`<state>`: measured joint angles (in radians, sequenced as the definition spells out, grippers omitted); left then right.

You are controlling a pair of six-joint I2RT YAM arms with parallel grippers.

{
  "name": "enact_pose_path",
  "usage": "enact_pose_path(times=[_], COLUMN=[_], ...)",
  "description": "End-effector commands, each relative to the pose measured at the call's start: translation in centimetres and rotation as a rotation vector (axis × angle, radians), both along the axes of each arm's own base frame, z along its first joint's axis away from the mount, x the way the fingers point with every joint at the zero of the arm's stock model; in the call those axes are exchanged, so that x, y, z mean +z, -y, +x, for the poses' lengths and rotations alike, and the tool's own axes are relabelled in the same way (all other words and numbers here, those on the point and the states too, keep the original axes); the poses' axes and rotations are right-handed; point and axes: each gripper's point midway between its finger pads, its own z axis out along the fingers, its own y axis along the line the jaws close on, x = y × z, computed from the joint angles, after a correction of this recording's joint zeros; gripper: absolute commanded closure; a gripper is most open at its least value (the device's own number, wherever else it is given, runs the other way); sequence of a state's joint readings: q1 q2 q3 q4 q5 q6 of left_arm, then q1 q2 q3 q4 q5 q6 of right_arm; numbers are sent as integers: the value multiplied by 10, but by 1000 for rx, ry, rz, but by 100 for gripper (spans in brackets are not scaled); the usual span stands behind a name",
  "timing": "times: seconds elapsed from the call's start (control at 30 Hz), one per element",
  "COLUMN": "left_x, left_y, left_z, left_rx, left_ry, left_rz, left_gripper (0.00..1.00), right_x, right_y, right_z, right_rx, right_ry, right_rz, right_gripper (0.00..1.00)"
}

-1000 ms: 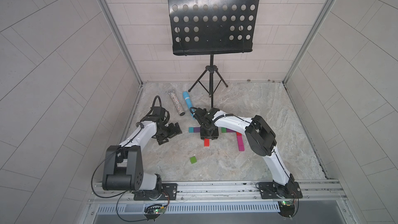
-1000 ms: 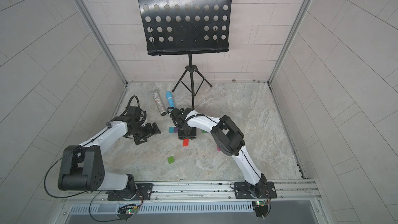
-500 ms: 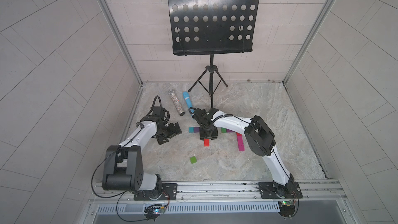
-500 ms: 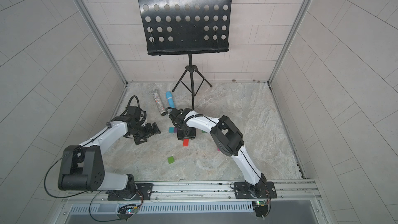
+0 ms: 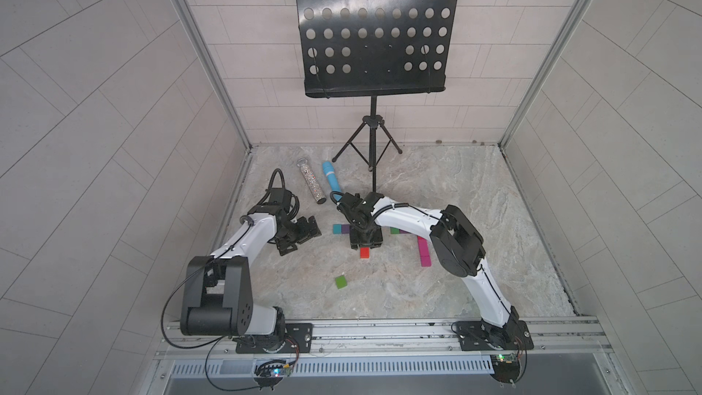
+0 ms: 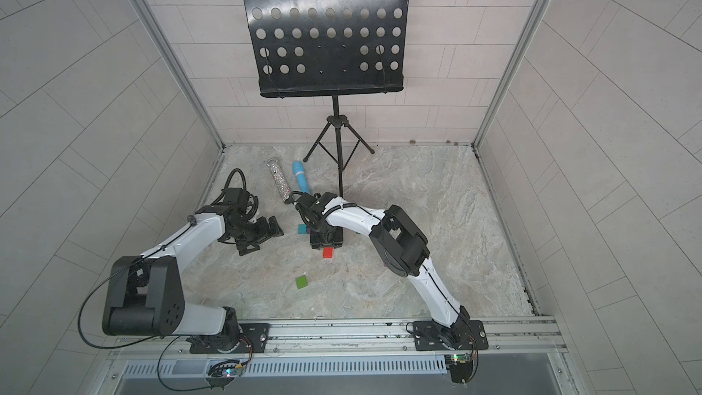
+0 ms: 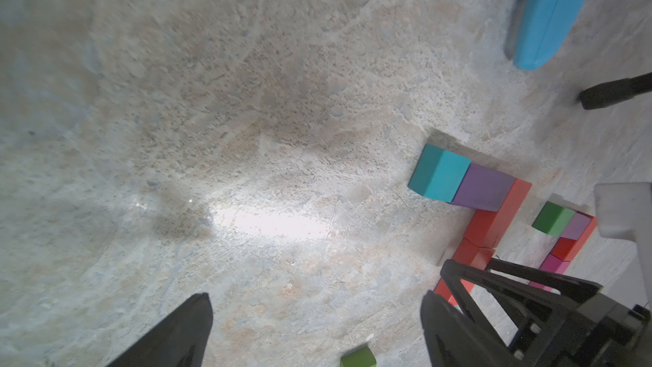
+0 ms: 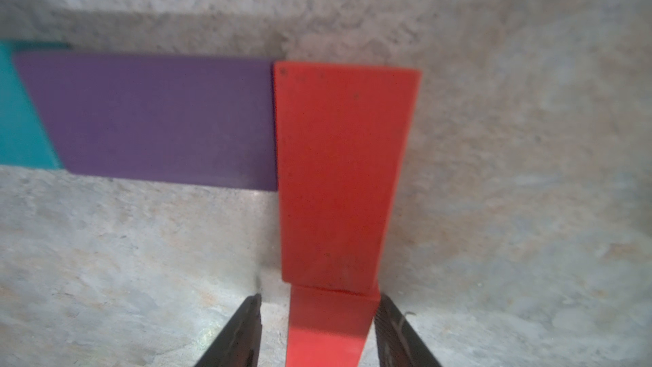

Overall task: Assemble the number 7 with building blocks
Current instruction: Assemble the building block at the center of the board.

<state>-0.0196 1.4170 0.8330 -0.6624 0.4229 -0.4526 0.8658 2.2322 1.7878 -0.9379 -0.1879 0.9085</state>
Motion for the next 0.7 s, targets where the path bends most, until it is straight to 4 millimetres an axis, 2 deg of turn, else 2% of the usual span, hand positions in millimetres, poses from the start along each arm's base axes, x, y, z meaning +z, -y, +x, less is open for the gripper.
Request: enact_pose_path(times=[0.0, 0.67], left_x=[-4, -4], left_y=[-1, -1], left_z=[-1, -1], left_rx=[-13, -12], left_ry=[-6, -7], left_rz=[9, 10], left_gripper=[0, 0], right_x=[-5, -6], right_y=[-2, -5], right_z=[1, 3], right_rx=[6, 9], right_ry=[0, 1], right_rz=[-17, -18], right_gripper=[45, 45])
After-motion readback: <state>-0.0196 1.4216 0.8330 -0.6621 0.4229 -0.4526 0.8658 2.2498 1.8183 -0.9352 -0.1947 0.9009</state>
